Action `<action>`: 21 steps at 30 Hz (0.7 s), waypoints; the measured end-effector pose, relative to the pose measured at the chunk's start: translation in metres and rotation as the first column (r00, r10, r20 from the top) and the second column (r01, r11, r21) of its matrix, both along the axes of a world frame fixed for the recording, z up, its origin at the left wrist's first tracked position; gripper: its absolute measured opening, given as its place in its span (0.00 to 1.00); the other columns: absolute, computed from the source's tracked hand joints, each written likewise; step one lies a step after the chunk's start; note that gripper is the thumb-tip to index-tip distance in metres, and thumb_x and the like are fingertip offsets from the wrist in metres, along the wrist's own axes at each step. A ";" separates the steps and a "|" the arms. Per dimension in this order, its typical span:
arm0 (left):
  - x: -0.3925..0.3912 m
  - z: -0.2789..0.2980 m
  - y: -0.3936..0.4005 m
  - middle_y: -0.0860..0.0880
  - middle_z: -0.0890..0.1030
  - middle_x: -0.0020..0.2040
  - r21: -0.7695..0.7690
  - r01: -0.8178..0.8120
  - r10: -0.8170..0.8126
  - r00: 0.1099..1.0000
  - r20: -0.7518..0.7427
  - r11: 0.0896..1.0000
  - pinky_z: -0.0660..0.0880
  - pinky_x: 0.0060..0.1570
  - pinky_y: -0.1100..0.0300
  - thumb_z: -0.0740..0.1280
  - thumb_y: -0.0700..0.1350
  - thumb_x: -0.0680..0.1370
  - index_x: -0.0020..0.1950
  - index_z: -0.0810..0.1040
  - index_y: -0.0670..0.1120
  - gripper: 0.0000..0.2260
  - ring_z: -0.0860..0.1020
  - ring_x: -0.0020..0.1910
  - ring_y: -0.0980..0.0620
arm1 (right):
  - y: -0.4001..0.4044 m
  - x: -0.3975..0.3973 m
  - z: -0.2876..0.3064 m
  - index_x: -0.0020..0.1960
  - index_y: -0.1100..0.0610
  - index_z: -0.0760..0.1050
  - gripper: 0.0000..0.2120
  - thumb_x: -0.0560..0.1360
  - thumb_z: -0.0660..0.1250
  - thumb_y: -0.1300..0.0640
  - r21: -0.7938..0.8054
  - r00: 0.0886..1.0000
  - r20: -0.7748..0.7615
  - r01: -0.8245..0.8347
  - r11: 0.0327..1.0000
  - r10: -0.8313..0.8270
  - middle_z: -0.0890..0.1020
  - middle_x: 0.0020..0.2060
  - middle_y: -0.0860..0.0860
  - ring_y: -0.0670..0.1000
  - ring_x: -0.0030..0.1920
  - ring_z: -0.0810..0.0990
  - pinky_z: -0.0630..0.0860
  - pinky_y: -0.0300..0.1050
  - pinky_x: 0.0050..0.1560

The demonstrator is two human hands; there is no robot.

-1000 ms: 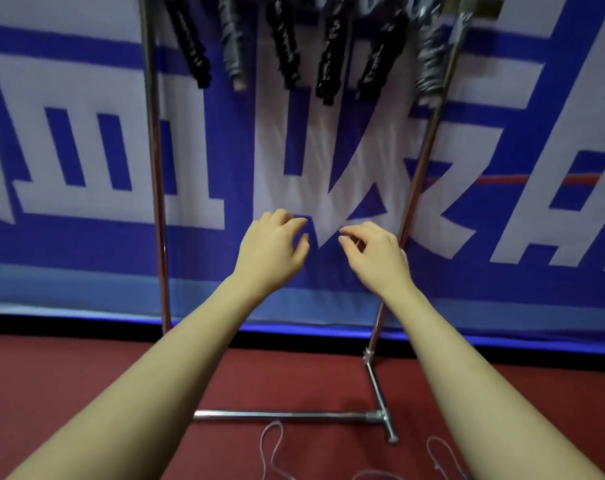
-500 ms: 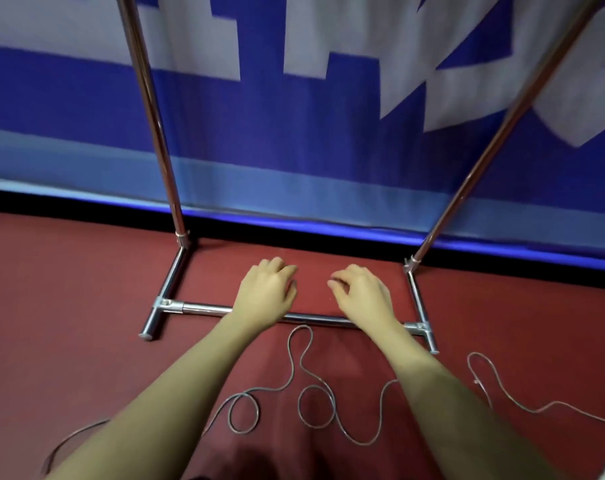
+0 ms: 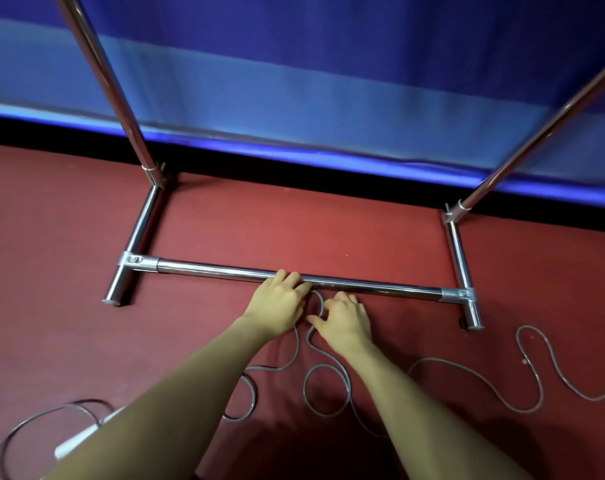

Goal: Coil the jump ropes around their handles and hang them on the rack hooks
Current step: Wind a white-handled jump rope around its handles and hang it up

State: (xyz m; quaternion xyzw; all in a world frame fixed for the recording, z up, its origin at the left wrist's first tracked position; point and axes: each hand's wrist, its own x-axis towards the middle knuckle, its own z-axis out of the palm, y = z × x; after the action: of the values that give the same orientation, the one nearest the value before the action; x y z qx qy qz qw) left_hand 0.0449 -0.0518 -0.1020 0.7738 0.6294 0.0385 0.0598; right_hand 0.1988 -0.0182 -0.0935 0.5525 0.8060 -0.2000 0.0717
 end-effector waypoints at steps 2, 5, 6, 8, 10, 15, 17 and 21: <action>-0.001 -0.003 -0.002 0.48 0.79 0.41 -0.003 0.015 -0.015 1.000 -0.022 1.000 0.75 0.31 0.59 0.57 0.50 0.69 0.49 0.84 0.44 0.20 0.78 0.38 0.45 | -0.006 0.000 -0.002 0.50 0.56 0.79 0.10 0.78 0.63 0.52 0.038 0.993 -0.114 0.009 0.999 -0.005 0.78 0.52 0.53 0.56 0.59 0.73 0.64 0.49 0.58; 0.003 0.017 -0.002 0.50 0.79 0.40 0.036 -0.037 0.038 0.998 -0.040 0.999 0.72 0.32 0.60 0.59 0.49 0.72 0.46 0.84 0.48 0.14 0.78 0.39 0.46 | -0.010 0.008 0.006 0.42 0.57 0.81 0.07 0.73 0.65 0.56 0.168 0.951 -0.307 0.034 0.985 0.020 0.79 0.39 0.53 0.58 0.46 0.78 0.71 0.50 0.47; 0.006 0.030 -0.002 0.49 0.80 0.42 0.004 -0.072 0.072 0.997 -0.001 0.997 0.72 0.35 0.58 0.59 0.49 0.76 0.47 0.83 0.48 0.13 0.78 0.42 0.45 | -0.009 0.011 0.010 0.42 0.56 0.81 0.06 0.72 0.67 0.56 0.209 0.933 -0.360 0.055 0.976 0.025 0.79 0.37 0.53 0.57 0.43 0.79 0.72 0.49 0.45; 0.006 0.062 -0.001 0.46 0.82 0.50 -0.134 -0.185 0.209 0.959 0.190 0.974 0.72 0.45 0.54 0.60 0.48 0.81 0.54 0.81 0.46 0.11 0.78 0.51 0.43 | -0.003 0.016 0.032 0.43 0.59 0.82 0.04 0.73 0.69 0.59 0.099 0.867 -0.495 0.114 0.989 -0.051 0.79 0.36 0.52 0.52 0.40 0.78 0.72 0.47 0.44; 0.003 0.097 0.002 0.44 0.83 0.47 -0.283 -0.219 0.324 0.853 0.408 0.934 0.73 0.46 0.55 0.66 0.47 0.79 0.50 0.82 0.45 0.08 0.80 0.48 0.44 | 0.004 0.018 0.064 0.42 0.64 0.81 0.03 0.74 0.70 0.64 -0.147 0.723 -0.648 0.192 0.970 -0.241 0.78 0.33 0.52 0.44 0.33 0.76 0.72 0.43 0.40; -0.006 0.210 -0.003 0.49 0.81 0.30 -0.456 -0.093 0.451 0.413 0.791 0.885 0.77 0.31 0.63 0.70 0.37 0.76 0.38 0.80 0.42 0.07 0.75 0.27 0.56 | 0.003 0.018 0.157 0.41 0.60 0.79 0.06 0.77 0.67 0.62 -0.509 0.451 -0.755 0.056 0.859 -0.476 0.79 0.33 0.52 0.43 0.32 0.77 0.74 0.33 0.36; -0.006 0.255 -0.010 0.48 0.82 0.33 -0.453 -0.041 0.440 0.330 0.835 0.891 0.77 0.30 0.64 0.69 0.37 0.77 0.41 0.80 0.41 0.05 0.76 0.27 0.56 | 0.002 0.016 0.190 0.46 0.60 0.79 0.08 0.78 0.64 0.57 -0.615 0.344 -0.750 -0.051 0.786 -0.565 0.82 0.39 0.54 0.48 0.35 0.79 0.76 0.38 0.39; -0.002 0.329 -0.022 0.50 0.82 0.33 -0.427 -0.016 0.426 0.097 0.900 0.904 0.78 0.32 0.65 0.65 0.39 0.79 0.45 0.80 0.42 0.05 0.78 0.28 0.57 | -0.001 0.011 0.257 0.43 0.59 0.81 0.18 0.74 0.61 0.46 -0.573 0.261 -0.811 -0.171 0.802 -0.524 0.84 0.36 0.50 0.47 0.36 0.78 0.73 0.40 0.43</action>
State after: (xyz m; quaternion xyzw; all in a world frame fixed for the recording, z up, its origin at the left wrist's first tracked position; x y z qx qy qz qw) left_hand 0.0425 -0.0741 0.2272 0.4293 0.5406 0.4449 0.5705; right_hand 0.2095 -0.0194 0.1639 0.3643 0.5136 -0.7205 -0.2904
